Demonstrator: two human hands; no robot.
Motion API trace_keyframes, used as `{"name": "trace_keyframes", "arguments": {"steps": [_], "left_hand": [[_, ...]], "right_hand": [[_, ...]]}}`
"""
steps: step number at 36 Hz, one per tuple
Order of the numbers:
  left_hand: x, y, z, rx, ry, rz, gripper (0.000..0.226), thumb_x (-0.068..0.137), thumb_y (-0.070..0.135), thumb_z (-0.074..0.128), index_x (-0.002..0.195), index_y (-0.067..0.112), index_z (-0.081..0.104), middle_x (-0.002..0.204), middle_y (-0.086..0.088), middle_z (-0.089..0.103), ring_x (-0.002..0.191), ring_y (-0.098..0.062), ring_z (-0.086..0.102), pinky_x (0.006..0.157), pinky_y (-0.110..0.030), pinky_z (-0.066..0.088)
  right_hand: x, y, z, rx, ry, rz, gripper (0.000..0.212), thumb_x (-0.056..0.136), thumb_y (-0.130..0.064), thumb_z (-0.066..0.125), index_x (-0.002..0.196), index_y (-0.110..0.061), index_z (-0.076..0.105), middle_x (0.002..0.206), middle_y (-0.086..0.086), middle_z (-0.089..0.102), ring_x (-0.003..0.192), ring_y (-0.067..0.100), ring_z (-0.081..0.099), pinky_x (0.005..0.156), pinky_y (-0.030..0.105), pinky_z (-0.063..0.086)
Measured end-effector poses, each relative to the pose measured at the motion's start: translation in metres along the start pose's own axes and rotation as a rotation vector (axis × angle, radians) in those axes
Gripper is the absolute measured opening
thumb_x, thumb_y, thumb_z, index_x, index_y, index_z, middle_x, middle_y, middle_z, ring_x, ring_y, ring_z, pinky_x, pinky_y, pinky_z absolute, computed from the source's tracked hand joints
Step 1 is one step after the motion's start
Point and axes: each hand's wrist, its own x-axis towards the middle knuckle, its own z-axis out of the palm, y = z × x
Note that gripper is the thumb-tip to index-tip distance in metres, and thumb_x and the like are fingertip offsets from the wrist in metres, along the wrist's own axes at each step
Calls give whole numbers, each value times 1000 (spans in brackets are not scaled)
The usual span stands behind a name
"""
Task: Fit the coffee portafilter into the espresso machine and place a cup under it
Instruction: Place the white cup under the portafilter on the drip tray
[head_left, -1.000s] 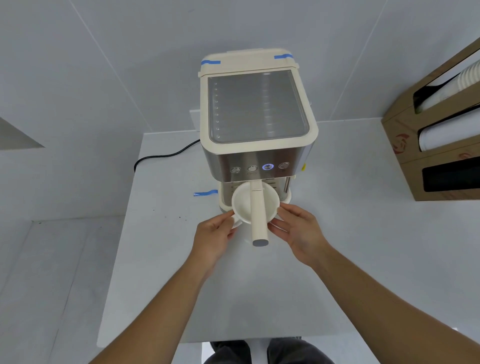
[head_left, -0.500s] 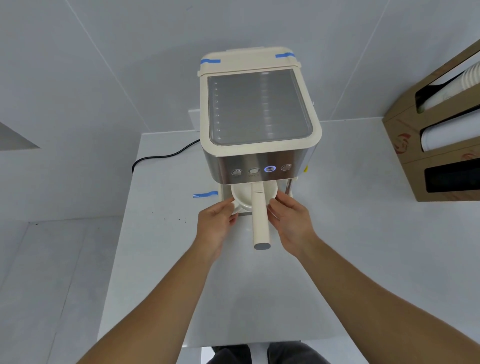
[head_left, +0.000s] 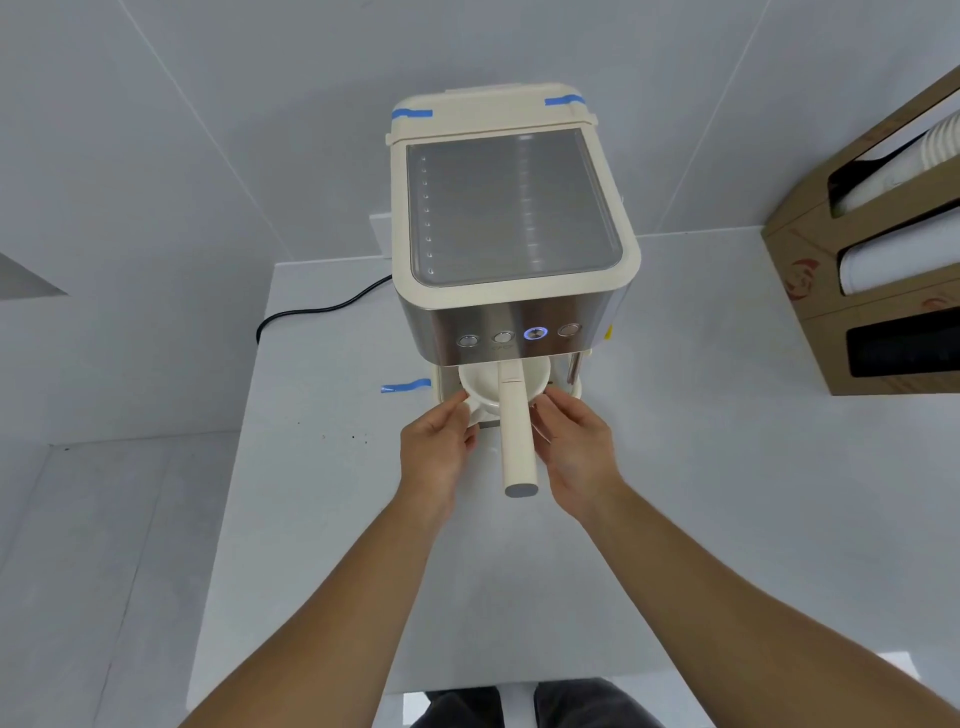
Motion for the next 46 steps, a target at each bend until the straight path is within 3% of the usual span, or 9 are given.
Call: {"name": "trace_keyframes", "arguments": {"steps": [10, 14, 17, 23, 33, 38, 42, 44, 46], "left_hand": [[4, -2, 4, -3, 14, -14, 23, 92, 12, 64, 112, 18, 74, 109, -1, 73, 104, -24, 68, 94, -38, 54], [4, 0, 7, -23, 0, -14, 22, 91, 12, 65, 111, 17, 74, 110, -2, 73, 106, -24, 68, 96, -40, 54], [4, 2, 10, -16, 4, -19, 22, 91, 13, 65, 111, 18, 74, 112, -3, 72, 106, -26, 67, 97, -42, 53], [2, 3, 10, -12, 5, -30, 23, 90, 14, 67, 83, 34, 76, 110, -1, 73, 104, -24, 68, 96, -42, 54], [-2, 5, 13, -7, -1, -33, 20, 93, 12, 63, 104, 25, 74, 120, -5, 69, 111, -27, 65, 99, -46, 52], [-4, 7, 12, -2, -13, -30, 19, 92, 14, 64, 101, 27, 74, 118, -4, 69, 110, -27, 65, 99, -45, 52], [-2, 6, 10, 59, -30, -25, 23, 93, 17, 63, 114, 21, 72, 118, -3, 69, 108, -26, 66, 98, -43, 52], [-3, 6, 7, 104, -43, -19, 21, 94, 19, 62, 108, 28, 74, 108, -1, 71, 105, -24, 67, 97, -40, 53], [-5, 6, 3, 164, -50, -12, 28, 93, 21, 60, 81, 41, 76, 94, 1, 70, 96, -23, 66, 95, -41, 53]], "right_hand": [[8, 0, -5, 146, -59, 87, 18, 98, -5, 55, 103, -12, 71, 115, 11, 73, 104, 23, 70, 87, 31, 57], [17, -1, -8, 175, -104, 128, 28, 99, -11, 55, 126, -8, 63, 127, 13, 69, 116, 23, 66, 102, 37, 51], [20, -5, -8, 145, -139, 144, 31, 99, -15, 55, 129, -9, 62, 134, 13, 64, 122, 24, 62, 108, 40, 45], [17, -6, -9, 122, -168, 165, 35, 100, -16, 54, 134, -11, 58, 135, 11, 64, 123, 22, 61, 110, 41, 43], [16, -9, -8, 112, -154, 166, 35, 100, -17, 53, 135, -9, 57, 135, 12, 63, 124, 23, 60, 110, 43, 43], [14, -10, -8, 109, -156, 163, 33, 99, -16, 55, 131, -9, 60, 137, 14, 61, 123, 24, 61, 110, 43, 44], [12, -12, -7, 98, -142, 159, 32, 99, -16, 55, 130, -8, 60, 135, 14, 63, 122, 24, 62, 107, 41, 46], [10, -14, -7, 91, -127, 155, 33, 98, -15, 56, 129, -7, 61, 133, 14, 65, 120, 23, 63, 103, 38, 49], [6, -17, -8, 83, -123, 147, 30, 98, -15, 56, 126, -7, 63, 128, 10, 68, 117, 21, 65, 95, 33, 54]]}}
